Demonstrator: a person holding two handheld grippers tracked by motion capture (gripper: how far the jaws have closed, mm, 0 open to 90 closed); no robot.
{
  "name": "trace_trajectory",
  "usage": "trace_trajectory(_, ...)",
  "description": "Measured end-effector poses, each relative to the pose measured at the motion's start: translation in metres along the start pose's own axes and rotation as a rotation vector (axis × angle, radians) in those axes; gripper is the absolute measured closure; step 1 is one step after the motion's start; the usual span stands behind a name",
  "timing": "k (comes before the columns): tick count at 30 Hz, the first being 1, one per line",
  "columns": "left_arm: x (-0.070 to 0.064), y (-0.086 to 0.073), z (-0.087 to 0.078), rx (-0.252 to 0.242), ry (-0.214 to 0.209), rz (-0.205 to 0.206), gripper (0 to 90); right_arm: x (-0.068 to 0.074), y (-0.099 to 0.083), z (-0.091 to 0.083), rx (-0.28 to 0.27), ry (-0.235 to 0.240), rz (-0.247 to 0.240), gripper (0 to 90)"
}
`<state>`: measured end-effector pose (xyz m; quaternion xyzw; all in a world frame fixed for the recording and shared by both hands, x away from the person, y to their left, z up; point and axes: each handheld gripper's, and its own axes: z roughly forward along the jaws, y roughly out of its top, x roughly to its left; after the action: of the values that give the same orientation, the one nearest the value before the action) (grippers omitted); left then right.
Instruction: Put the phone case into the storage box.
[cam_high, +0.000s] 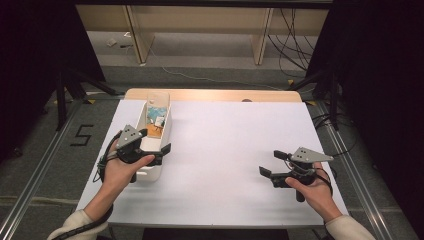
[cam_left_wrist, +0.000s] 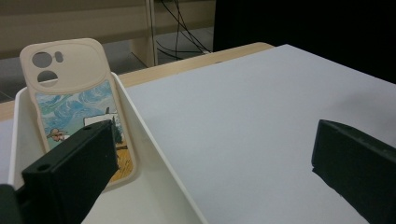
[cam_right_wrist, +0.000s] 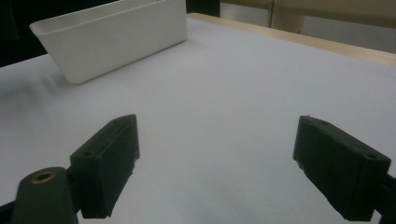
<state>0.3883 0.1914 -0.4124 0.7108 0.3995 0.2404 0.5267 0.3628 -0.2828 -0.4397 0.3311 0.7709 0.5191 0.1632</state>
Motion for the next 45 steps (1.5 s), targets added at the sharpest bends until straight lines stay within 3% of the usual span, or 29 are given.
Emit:
trace_trajectory(18,0.000,-0.012,-0.009,0.005,-0.041,0.012,0.0,0.000,0.000,0.000,0.001,-0.001,-0.002,15.4)
trace_trajectory(45,-0.001,-0.023,-0.017,0.022,-0.027,0.025,0.0,0.000,0.000,0.000,0.004,0.001,-0.006,15.3)
